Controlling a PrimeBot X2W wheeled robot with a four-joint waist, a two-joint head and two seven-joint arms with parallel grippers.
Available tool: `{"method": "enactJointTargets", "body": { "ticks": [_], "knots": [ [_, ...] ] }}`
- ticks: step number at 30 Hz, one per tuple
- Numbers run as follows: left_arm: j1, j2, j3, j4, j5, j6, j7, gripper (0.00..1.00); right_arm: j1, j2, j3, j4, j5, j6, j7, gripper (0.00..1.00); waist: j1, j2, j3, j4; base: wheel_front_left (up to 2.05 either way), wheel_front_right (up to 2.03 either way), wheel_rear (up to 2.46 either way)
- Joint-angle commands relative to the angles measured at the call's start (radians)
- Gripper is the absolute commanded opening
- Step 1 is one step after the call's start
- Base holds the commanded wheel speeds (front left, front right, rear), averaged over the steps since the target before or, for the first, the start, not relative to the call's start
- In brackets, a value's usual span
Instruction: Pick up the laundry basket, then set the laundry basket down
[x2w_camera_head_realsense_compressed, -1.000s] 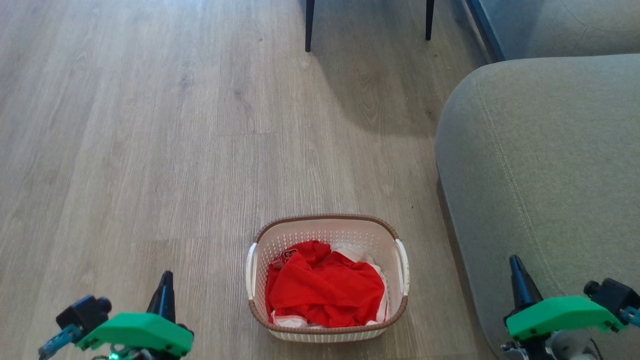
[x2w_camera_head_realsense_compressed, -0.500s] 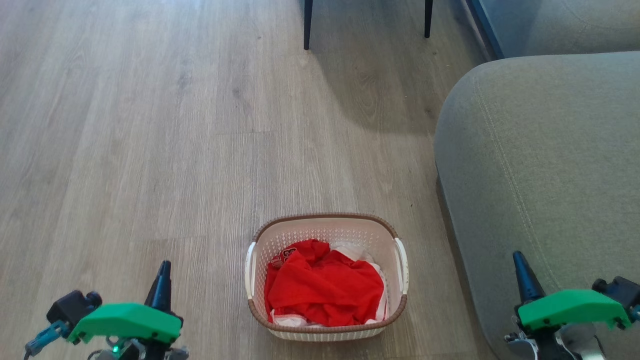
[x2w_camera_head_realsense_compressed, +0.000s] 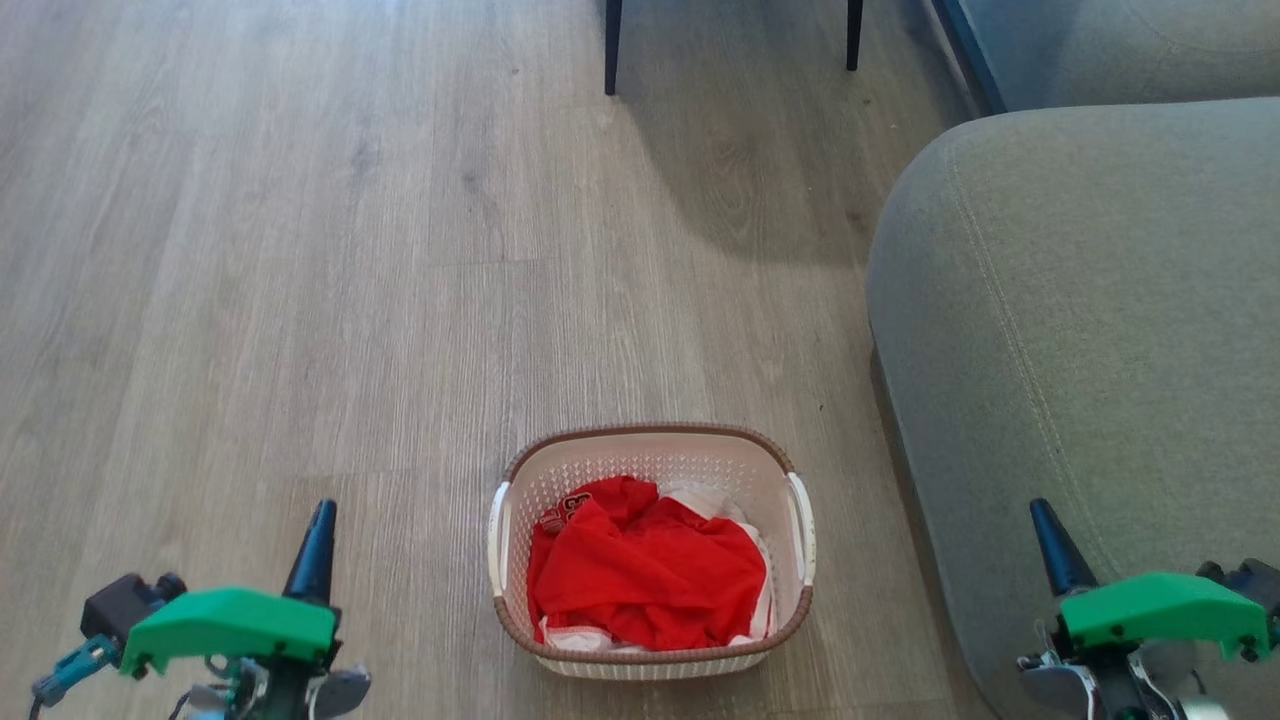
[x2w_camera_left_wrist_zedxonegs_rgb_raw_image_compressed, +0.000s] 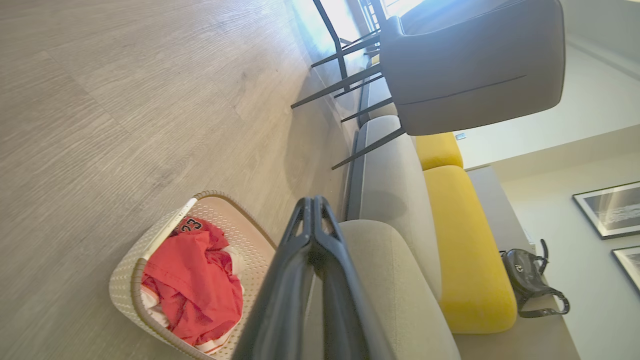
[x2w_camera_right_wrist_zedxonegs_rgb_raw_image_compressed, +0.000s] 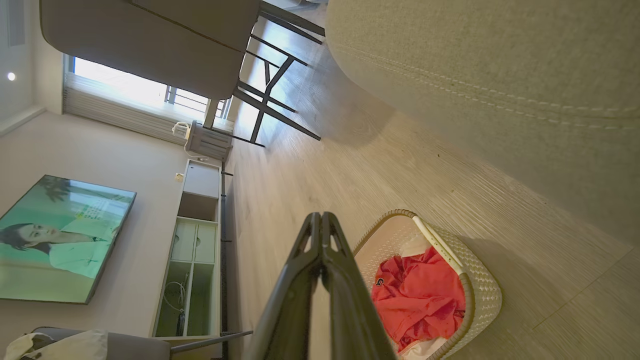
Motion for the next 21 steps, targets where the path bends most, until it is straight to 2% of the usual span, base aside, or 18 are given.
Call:
{"method": "enactJointTargets", "body": {
  "ticks": [1, 21],
  "knots": [
    [-0.054, 0.004, 0.039, -0.028, -0.020, -0.008, 0.006, 0.00, -0.063, -0.017, 0.008, -0.027, 0.021, -0.002, 0.006, 0.00, 0.0000, 0.0000, 0.000, 0.000, 0.00, 0.00, 0.00],
    [-0.095, -0.012, 0.104, -0.010, -0.244, -0.060, 0.066, 0.00, -0.099, -0.018, -0.022, -0.004, 0.240, -0.002, 0.061, 0.00, 0.0000, 0.0000, 0.006, -0.005, 0.00, 0.00, 0.00]
  ]
}}
